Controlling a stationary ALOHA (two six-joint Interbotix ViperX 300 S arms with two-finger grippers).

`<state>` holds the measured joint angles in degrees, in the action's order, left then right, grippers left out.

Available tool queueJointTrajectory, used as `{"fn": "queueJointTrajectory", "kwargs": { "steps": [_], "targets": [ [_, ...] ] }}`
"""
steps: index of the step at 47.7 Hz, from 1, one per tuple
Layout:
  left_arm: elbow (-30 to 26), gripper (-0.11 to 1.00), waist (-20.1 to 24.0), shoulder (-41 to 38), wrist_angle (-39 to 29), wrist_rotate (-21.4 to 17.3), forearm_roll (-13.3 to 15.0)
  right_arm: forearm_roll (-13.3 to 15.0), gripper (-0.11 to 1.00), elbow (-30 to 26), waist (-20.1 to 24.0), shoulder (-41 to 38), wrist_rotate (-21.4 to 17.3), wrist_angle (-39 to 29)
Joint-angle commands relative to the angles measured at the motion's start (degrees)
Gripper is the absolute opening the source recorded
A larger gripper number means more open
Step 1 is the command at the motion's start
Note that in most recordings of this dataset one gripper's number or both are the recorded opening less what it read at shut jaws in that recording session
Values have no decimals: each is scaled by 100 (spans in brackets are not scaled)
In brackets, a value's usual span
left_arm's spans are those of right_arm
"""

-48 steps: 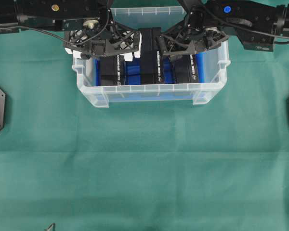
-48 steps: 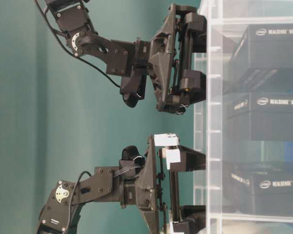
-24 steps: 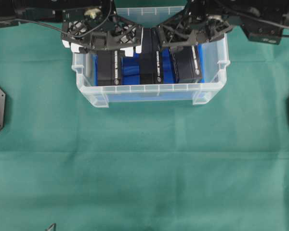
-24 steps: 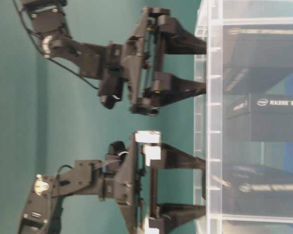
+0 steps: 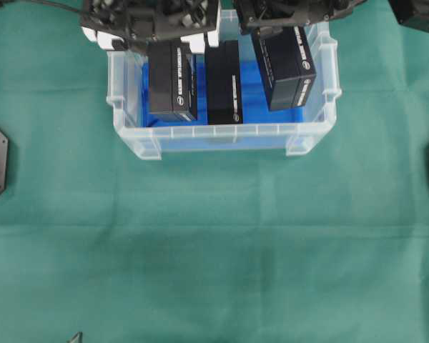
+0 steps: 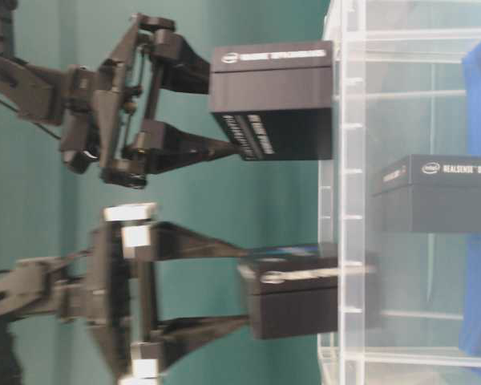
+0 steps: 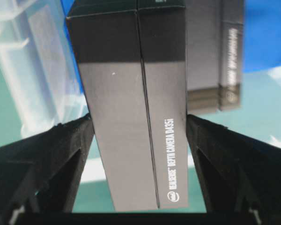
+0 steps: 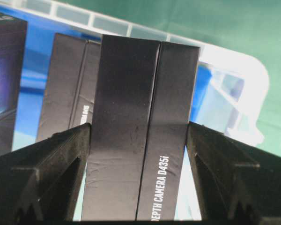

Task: Take the box out of the case with both arms.
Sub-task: 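Lift both gripped boxes up out of the case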

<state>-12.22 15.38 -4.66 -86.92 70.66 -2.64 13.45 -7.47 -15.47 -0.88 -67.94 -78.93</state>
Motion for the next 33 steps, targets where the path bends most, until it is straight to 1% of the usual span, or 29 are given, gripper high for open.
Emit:
{"fn": "queueJointTrajectory", "kwargs": {
  "steps": [1, 11, 17, 28, 33],
  "targets": [
    [-466, 63, -26, 229, -246, -18, -35, 53, 69, -343, -9, 220, 35, -105],
    [-1195, 63, -26, 220, -756, -18, -44, 79, 68, -914, 0, 220, 141, -325],
    [-1591, 63, -26, 176, -1090, -18, -35, 105, 67, -1310, 0, 220, 220, -615],
    [-2259, 63, -35, 9, -1784, -18, -35, 193, 67, -1784, 44, 220, 343, -1107],
    [-2540, 63, -44, -88, -1960, -18, -35, 229, 67, -1934, 88, 220, 343, -1213]
  ]
}}
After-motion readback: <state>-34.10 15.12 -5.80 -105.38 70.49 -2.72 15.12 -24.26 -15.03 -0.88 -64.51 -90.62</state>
